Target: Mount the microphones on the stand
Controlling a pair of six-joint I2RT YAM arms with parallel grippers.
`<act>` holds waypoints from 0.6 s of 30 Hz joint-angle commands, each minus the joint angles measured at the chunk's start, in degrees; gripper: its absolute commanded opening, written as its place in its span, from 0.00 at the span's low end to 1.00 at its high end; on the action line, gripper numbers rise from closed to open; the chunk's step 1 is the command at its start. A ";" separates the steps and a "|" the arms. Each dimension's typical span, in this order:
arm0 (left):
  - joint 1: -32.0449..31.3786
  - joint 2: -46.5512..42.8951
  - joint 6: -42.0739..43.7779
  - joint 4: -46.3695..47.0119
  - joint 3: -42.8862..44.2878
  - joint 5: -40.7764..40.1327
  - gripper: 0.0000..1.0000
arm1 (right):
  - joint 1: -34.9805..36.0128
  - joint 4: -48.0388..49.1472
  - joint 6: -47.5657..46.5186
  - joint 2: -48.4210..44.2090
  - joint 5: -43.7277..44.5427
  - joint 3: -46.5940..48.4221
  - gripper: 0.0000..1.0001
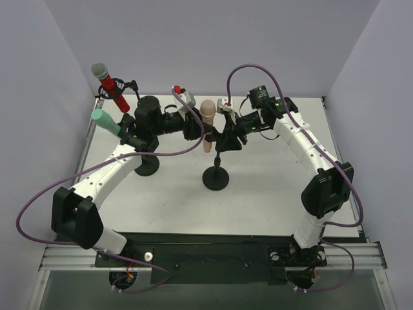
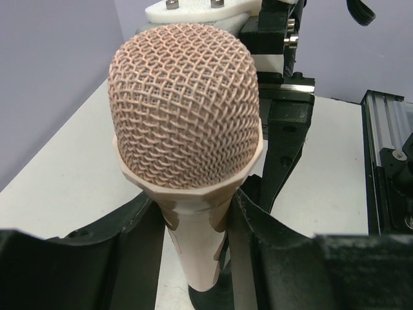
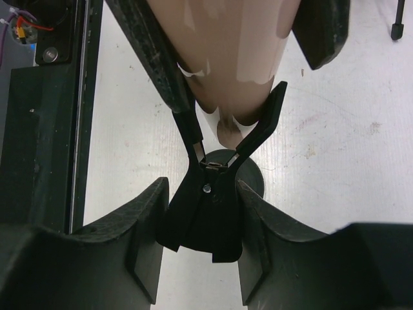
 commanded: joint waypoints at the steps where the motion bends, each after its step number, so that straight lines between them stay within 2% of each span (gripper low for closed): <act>1: -2.35 -0.05 2.67 1.26 -0.40 3.33 0.00 | 1.48 0.69 2.14 -1.95 -5.71 -2.27 0.31; 4: -2.44 -0.05 2.67 1.26 -0.58 3.51 0.00 | 1.48 1.31 2.58 -2.13 -6.15 -2.89 0.36; 5: -2.53 -0.05 2.67 1.26 -0.58 3.59 0.00 | 1.39 1.40 2.67 -2.31 -6.33 -3.06 0.45; 6: -2.62 0.04 2.75 1.26 -0.58 3.51 0.00 | 1.39 1.40 2.67 -2.22 -6.50 -3.15 0.50; 12: -2.62 -0.22 3.46 0.38 -0.58 3.24 0.00 | 0.86 1.84 2.67 -2.92 -6.68 -3.68 0.50; 14: -2.62 -0.22 3.72 0.12 -0.58 3.15 0.00 | 0.60 2.10 3.02 -3.01 -6.51 -3.59 0.31; 15: -2.62 -0.31 4.07 0.03 -0.41 2.89 0.00 | 0.51 2.01 3.02 -2.92 -6.42 -3.68 0.12; 16: -2.62 -0.31 4.25 -0.40 -0.40 2.80 0.00 | 0.34 2.10 2.93 -3.18 -6.33 -3.85 0.00; 18: -2.62 -0.31 5.04 -1.37 -0.23 2.72 0.00 | 0.16 1.92 2.32 -3.45 -6.07 -4.55 0.00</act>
